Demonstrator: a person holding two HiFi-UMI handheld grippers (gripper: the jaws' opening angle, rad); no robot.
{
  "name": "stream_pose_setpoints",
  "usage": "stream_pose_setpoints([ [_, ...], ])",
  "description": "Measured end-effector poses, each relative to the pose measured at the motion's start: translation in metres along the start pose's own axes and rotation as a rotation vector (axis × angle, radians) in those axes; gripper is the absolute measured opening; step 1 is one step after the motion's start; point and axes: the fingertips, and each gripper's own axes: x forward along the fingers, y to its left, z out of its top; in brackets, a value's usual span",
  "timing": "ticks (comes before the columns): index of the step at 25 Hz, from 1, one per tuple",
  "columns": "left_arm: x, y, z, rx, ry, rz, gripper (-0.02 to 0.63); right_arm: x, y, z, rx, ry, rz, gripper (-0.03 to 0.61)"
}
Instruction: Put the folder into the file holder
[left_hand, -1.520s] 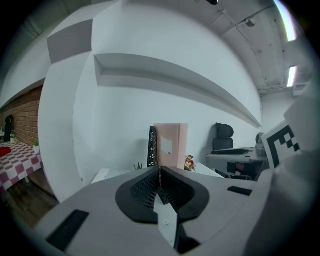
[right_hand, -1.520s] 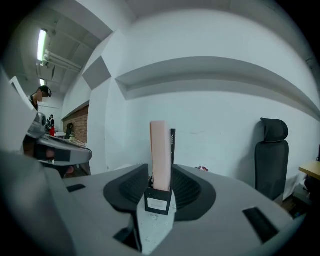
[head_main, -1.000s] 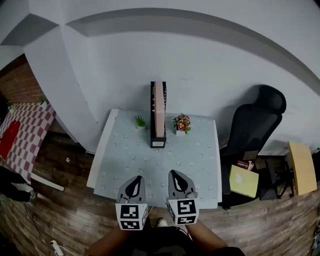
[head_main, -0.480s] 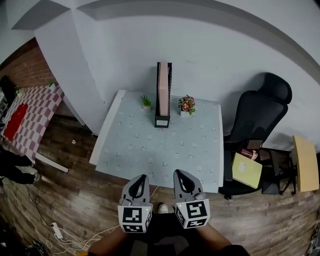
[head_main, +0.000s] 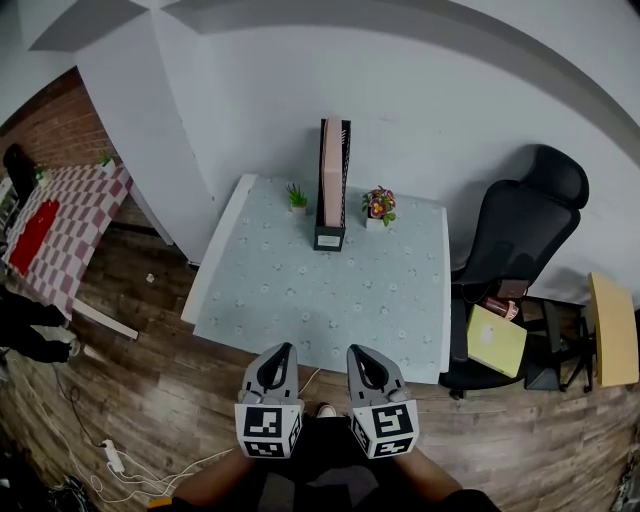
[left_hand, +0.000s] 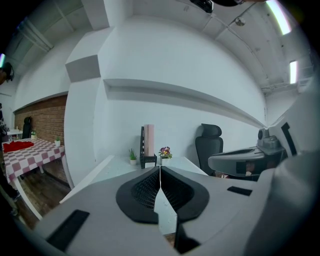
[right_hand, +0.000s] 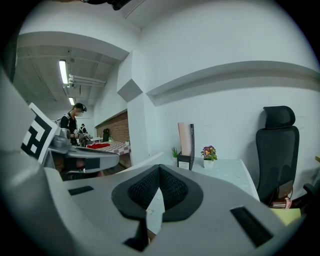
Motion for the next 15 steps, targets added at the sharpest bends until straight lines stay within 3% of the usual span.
stream_pose_setpoints([
  [15,0.007,0.002,0.004,-0.002,-0.016,-0.031,0.014,0.011,0.007,0.01,-0.024,-0.001,-0.005,0.014],
])
